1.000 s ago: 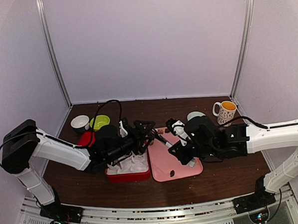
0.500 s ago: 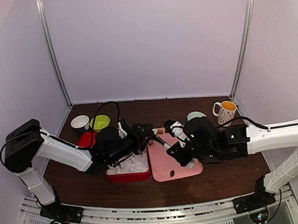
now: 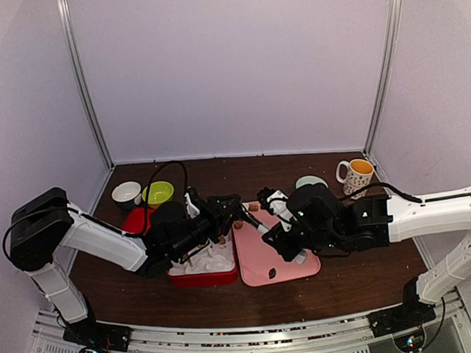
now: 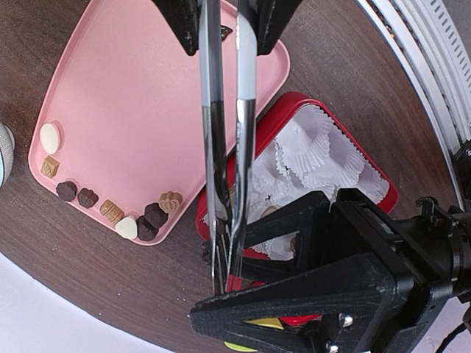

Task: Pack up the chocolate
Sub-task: Adjust the clamp.

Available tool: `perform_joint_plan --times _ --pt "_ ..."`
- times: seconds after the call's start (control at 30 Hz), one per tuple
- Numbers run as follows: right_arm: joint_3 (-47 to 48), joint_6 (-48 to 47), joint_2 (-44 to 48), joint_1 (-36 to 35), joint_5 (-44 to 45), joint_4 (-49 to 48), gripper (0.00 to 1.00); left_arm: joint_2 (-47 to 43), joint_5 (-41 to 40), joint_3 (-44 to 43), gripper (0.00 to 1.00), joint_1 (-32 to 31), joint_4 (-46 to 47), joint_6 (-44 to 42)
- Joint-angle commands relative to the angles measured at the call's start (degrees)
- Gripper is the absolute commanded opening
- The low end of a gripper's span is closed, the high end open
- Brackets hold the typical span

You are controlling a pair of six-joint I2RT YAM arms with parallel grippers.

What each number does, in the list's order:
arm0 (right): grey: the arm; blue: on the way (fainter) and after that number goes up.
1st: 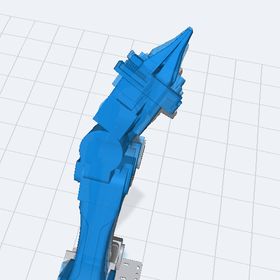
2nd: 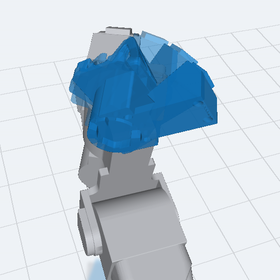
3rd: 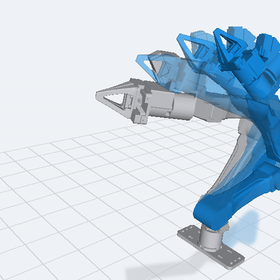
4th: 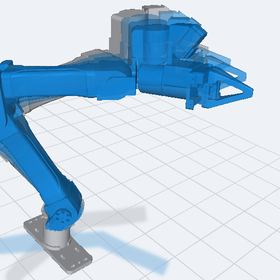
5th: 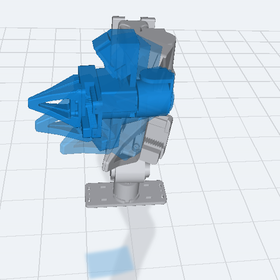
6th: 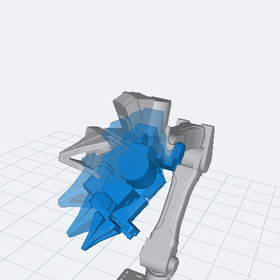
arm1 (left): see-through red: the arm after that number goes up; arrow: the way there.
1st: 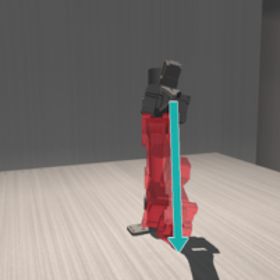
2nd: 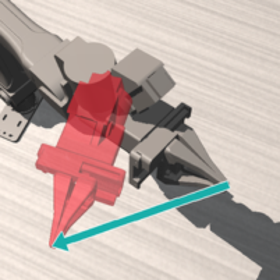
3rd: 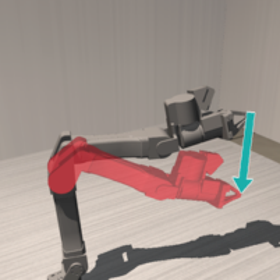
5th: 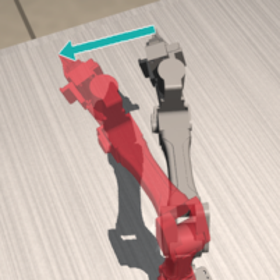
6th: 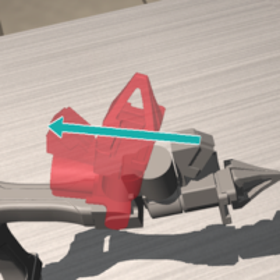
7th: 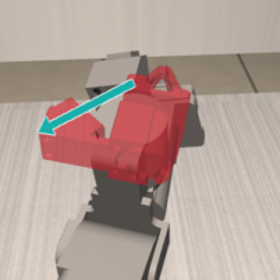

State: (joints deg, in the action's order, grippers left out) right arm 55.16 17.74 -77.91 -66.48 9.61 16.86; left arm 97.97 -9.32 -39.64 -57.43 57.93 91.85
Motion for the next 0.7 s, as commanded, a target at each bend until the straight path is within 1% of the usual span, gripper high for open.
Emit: perform_joint_plan --times 0.0,0.07,0.1,0.17,0.23,0.27,0.37,0.4,0.67 --pt "0.71 0.16 0.84 -0.43 1.45 -0.14 0.23 0.33 -0.08 0.26 0.27 0.04 5.1 -1.4" --pt "0.37 0.63 1.27 -0.49 1.61 -0.01 0.34 0.29 -0.07 0.26 0.27 0.05 5.1 -1.5" --pt "0.01 1.05 1.53 -0.48 1.8 0.01 0.41 0.29 -0.1 0.26 0.27 0.04 5.11 -1.5" --pt "-0.94 1.7 2.25 -0.49 1.44 -0.62 0.52 0.29 -0.08 0.12 0.27 0.04 5.09 -1.59" --pt "-2.15 2.16 2.86 -0.49 1.11 -1.98 0.56 0.29 -0.04 0.17 0.27 0.04 5.11 -1.59" --pt "-2.61 2.47 3.05 -0.46 1.12 -2.37 0.57 0.31 0.02 0.13 0.27 0.04 5.1 -1.59" --pt "-2.63 2.9 2.47 -0.48 1.13 -2.34 0.56 0.29 0.09 0.12 0.27 0.04 5.27 -1.5" --pt "-2.45 2.99 2.32 -0.48 1.12 -2.16 0.54 0.29 0.16 0.09 0.27 0.04 5.35 -1.5" --pt "-1.1 2.93 1.07 -0.47 1.03 -1.3 0.33 0.32 0.36 0.04 0.27 0.04 5.49 -1.33"
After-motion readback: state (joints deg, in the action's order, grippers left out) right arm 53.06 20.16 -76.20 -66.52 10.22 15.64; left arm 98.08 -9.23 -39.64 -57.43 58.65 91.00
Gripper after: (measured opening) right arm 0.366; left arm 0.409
